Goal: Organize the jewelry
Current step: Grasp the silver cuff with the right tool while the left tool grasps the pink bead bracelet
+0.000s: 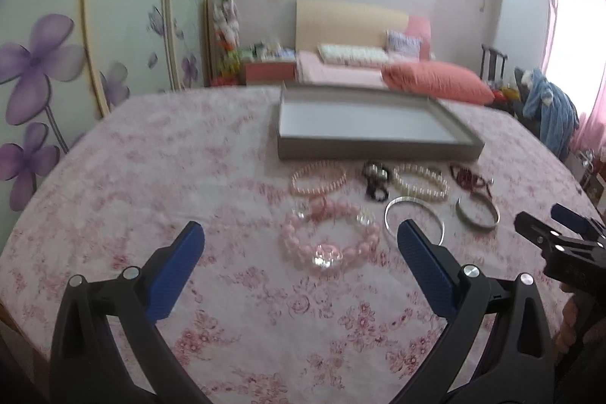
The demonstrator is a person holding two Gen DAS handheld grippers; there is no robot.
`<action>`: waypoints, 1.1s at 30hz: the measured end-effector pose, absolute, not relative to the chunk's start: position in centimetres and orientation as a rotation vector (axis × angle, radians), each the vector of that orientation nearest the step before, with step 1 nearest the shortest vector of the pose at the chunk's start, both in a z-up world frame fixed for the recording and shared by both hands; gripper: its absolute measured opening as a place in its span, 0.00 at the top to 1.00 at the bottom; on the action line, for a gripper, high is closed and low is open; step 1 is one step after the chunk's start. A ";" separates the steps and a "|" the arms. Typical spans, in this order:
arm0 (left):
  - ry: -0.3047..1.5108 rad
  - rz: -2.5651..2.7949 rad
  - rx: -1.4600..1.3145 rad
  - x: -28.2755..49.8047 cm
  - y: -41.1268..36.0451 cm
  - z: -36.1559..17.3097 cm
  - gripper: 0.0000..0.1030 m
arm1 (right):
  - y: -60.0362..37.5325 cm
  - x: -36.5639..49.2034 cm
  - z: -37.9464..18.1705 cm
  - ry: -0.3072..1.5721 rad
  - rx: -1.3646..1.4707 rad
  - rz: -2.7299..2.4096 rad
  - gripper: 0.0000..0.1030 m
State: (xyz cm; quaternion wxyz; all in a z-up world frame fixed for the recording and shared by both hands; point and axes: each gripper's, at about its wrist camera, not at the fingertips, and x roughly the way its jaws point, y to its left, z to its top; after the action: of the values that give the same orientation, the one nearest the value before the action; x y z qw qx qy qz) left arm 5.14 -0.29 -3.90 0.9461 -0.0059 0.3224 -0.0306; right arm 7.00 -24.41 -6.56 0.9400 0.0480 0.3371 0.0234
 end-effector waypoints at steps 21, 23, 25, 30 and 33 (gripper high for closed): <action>0.884 -0.065 -0.017 11.0 0.1 -7.1 0.04 | -21.4 12.1 -9.3 0.894 0.019 0.054 0.34; 0.884 -0.057 -0.025 11.3 0.5 -7.2 0.07 | -21.2 12.1 -9.0 0.896 0.020 0.053 0.34; 0.895 -0.051 -0.030 11.7 0.7 -7.5 0.14 | -21.2 12.1 -8.9 0.896 0.021 0.052 0.34; 0.937 -0.053 -0.044 12.4 1.0 -8.6 0.37 | -21.4 12.3 -8.9 0.896 0.020 0.051 0.34; 0.934 -0.051 -0.045 12.4 1.2 -8.5 0.46 | -21.3 12.2 -8.8 0.897 0.019 0.046 0.34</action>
State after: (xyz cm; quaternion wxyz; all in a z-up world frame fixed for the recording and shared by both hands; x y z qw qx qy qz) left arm 12.38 1.17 -8.50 0.8924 -0.0219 0.4501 -0.0248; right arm 12.16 -21.30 -8.77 0.9009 0.0093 0.4334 0.0221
